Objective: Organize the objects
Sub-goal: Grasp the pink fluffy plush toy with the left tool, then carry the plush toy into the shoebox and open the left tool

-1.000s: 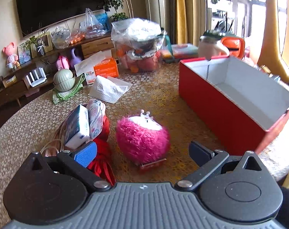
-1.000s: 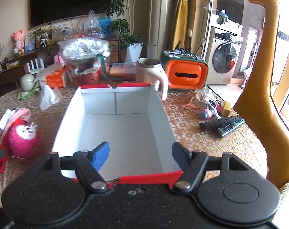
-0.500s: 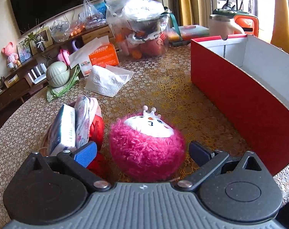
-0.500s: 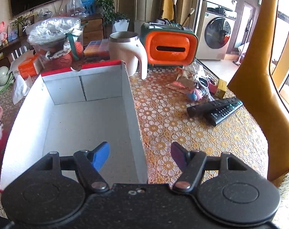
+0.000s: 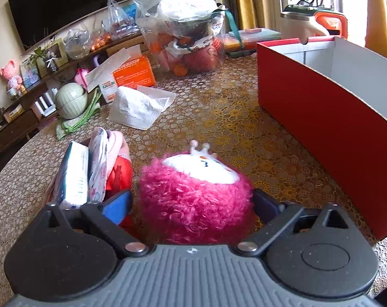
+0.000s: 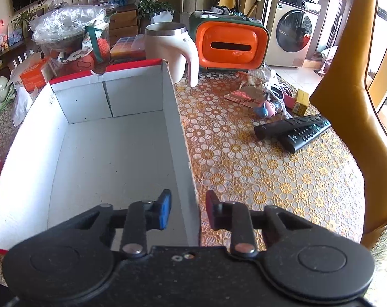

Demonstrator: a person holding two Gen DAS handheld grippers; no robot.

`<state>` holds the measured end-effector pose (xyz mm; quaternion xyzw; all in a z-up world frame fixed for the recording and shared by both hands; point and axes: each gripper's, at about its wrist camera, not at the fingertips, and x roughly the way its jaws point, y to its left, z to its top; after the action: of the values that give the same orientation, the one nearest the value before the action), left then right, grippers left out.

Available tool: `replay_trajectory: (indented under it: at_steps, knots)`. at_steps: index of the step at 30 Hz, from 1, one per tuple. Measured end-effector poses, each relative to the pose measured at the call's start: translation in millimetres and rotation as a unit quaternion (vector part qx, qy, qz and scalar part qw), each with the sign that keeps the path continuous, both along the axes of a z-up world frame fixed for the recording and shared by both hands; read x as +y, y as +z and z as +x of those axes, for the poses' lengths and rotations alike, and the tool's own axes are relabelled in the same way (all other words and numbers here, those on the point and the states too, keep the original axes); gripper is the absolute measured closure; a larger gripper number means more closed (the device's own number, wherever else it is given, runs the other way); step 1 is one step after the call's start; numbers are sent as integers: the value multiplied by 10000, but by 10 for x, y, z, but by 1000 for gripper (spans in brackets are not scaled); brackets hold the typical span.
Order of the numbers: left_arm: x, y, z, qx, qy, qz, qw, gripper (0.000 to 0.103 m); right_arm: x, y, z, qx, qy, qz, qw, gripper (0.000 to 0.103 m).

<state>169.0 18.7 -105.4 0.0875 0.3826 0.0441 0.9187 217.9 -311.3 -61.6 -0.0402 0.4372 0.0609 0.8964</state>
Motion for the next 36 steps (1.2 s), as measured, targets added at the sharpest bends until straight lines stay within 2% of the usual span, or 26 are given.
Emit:
replay_trajectory:
  at_steps: [4,8,12,19,25,32,36]
  knots:
    - [-9,20,-22,-51,-102,-33,9999,20,22,-31,-24,15,-33,-34,10000,85]
    - [3,41,-36,-83,-113,-108,9998,29,6,-36,-55,13,-128,-36,9999,97]
    - [27,66,-60,-110,-104,-209,9997,34,28,-37,-109,-1,-76,-17,10000,99]
    - [92,195,-180,-250,-87,-404,9988,36,97,-39,-162,-62,48,-112,9999,100]
    - [85,485,-287,-342,-233,-737,9964,36,85,-37,-166,-49,104,-74,9999,101]
    - [-198,1004,-240,-607,-869,-908,9902,36,31,-28,-118,131,140,79,9998,101]
    - [-458,1188,-87,-632,-1251,-987,9852,36,66,-24,-107,155,257,-43,9995,101]
